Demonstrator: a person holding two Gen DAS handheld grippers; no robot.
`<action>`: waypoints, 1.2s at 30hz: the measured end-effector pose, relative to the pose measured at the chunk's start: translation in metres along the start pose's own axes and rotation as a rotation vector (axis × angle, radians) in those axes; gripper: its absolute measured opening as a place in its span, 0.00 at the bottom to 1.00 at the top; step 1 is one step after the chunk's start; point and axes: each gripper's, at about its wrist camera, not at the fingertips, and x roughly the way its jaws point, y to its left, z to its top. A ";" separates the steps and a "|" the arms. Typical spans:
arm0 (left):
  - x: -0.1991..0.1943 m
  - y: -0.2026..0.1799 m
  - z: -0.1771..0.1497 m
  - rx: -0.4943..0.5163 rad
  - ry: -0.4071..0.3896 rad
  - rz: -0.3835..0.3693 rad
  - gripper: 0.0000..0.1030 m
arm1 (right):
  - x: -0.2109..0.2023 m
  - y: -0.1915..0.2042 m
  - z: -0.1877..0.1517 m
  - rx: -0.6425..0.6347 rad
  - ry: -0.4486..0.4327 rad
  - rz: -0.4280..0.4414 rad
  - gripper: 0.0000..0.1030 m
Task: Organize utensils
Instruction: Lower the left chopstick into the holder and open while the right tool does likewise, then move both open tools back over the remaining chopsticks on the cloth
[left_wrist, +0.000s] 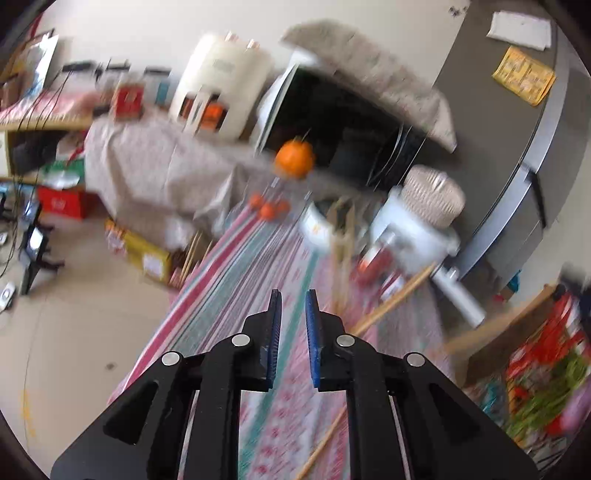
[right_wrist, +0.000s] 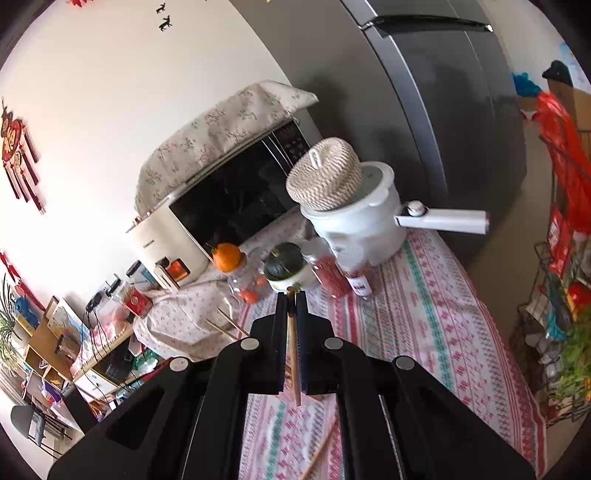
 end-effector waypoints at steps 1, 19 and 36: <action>0.005 0.005 -0.009 0.010 0.023 0.023 0.12 | 0.002 0.004 0.003 -0.002 -0.008 -0.004 0.05; 0.030 0.011 -0.017 0.004 0.114 0.000 0.13 | 0.086 0.037 -0.006 -0.020 0.057 -0.046 0.08; 0.043 -0.027 -0.046 0.152 0.194 -0.003 0.33 | 0.088 -0.015 -0.093 -0.159 0.212 -0.215 0.28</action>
